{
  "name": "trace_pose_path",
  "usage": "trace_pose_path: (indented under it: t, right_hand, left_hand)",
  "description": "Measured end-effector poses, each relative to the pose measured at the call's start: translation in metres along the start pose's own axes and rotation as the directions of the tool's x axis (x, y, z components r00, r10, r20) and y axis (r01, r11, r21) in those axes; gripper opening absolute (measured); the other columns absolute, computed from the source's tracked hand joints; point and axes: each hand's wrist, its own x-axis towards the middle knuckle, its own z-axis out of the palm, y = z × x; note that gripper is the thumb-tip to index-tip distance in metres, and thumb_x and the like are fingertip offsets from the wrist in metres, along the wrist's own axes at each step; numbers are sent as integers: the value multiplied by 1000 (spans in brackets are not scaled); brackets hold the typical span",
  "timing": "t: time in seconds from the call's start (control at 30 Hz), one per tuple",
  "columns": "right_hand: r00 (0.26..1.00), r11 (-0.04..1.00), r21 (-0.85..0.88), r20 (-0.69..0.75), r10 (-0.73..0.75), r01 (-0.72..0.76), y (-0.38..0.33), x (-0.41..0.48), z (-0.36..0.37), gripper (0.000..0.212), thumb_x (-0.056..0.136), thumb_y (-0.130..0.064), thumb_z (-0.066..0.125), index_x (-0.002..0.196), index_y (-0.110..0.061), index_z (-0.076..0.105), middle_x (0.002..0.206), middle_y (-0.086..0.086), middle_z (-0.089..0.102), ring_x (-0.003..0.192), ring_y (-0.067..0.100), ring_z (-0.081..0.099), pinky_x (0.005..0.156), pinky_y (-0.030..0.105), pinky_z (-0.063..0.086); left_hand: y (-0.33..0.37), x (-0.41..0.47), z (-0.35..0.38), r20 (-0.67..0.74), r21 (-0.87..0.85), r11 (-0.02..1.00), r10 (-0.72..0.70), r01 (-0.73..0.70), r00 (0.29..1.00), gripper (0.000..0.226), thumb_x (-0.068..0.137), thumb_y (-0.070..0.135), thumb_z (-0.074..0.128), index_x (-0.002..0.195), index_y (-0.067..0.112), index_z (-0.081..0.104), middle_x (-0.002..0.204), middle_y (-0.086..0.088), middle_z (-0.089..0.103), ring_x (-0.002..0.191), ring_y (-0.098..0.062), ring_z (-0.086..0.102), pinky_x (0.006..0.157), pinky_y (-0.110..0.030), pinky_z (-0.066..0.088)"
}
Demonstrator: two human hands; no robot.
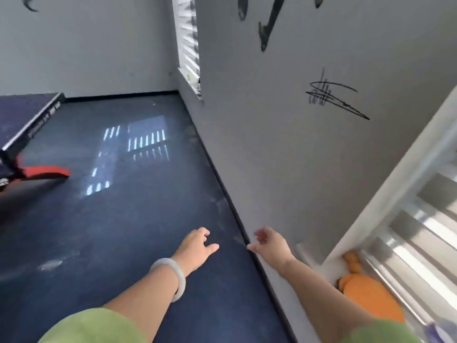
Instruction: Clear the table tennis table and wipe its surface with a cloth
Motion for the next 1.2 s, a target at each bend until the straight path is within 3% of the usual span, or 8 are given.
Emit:
trace_pose_path:
  t: [0.27, 0.4, 0.57, 0.7, 0.77, 0.9, 1.07, 1.2]
  right_hand:
    - [992, 983, -148, 90, -94, 106, -160, 49, 116, 47, 87, -28, 74, 127, -12, 57, 123, 3, 61, 111, 18, 58, 85, 21, 40]
    - [980, 975, -144, 132, -150, 169, -232, 75, 179, 44, 88, -28, 73, 126, -11, 56, 118, 2, 61, 97, 13, 54, 69, 19, 40]
    - [966, 973, -151, 216, -141, 176, -284, 112, 240, 42, 88, -25, 74, 123, -13, 56, 111, -1, 57, 97, 15, 56, 78, 23, 43]
    - [960, 972, -168, 254, -119, 165, -315, 168, 266, 42, 87, -21, 73, 123, -13, 55, 114, 0, 55, 92, 15, 55, 58, 17, 40]
    - [958, 970, -177, 263, -116, 166, -334, 208, 274, 41, 87, -20, 73, 123, -12, 54, 115, 1, 55, 90, 16, 56, 57, 17, 40]
    - [956, 970, -158, 256, -141, 185, -382, 306, 284, 42, 86, -18, 75, 122, -11, 54, 117, 4, 56, 93, 18, 56, 69, 24, 45]
    - [942, 954, -221, 311, -125, 200, -445, 428, 289, 46, 84, -20, 77, 123, -12, 54, 114, 3, 55, 92, 18, 58, 75, 25, 46]
    - [937, 948, -240, 328, -124, 209, -492, 515, 298, 47, 82, -18, 78, 123, -10, 55, 120, 6, 57, 104, 22, 60, 87, 30, 50]
  left_hand:
    - [-123, 15, -144, -121, -101, 992, -91, 79, 988, 50, 95, 39, 59, 138, 18, 43, 136, -1, 47, 114, -14, 51, 95, -25, 41]
    - [-178, 29, -205, -177, -128, 984, -143, 121, 974, 49, 96, 38, 58, 138, 17, 43, 136, -1, 47, 115, -14, 51, 94, -25, 41]
    - [-222, 62, -253, -188, -163, 971, -206, 176, 960, 51, 95, 38, 60, 138, 16, 43, 135, -3, 47, 115, -17, 53, 97, -30, 45]
    - [-240, 115, -285, -178, -158, 968, -220, 193, 959, 51, 95, 38, 60, 138, 17, 43, 135, -2, 46, 120, -17, 51, 100, -32, 44]
    - [-246, 152, -305, -182, -147, 971, -214, 189, 960, 51, 95, 39, 60, 138, 18, 43, 135, -1, 46, 120, -17, 50, 101, -32, 44]
    - [-251, 244, -356, -197, -150, 973, -201, 173, 960, 52, 95, 39, 59, 139, 18, 41, 137, 1, 44, 119, -16, 49, 98, -29, 42]
    - [-248, 356, -426, -189, -156, 970, -215, 187, 958, 53, 95, 40, 59, 139, 19, 40, 132, 2, 44, 104, -14, 53, 82, -23, 44]
    - [-251, 440, -473, -200, -123, 974, -213, 191, 956, 54, 94, 41, 60, 139, 18, 42, 135, 1, 45, 116, -16, 50, 95, -28, 44]
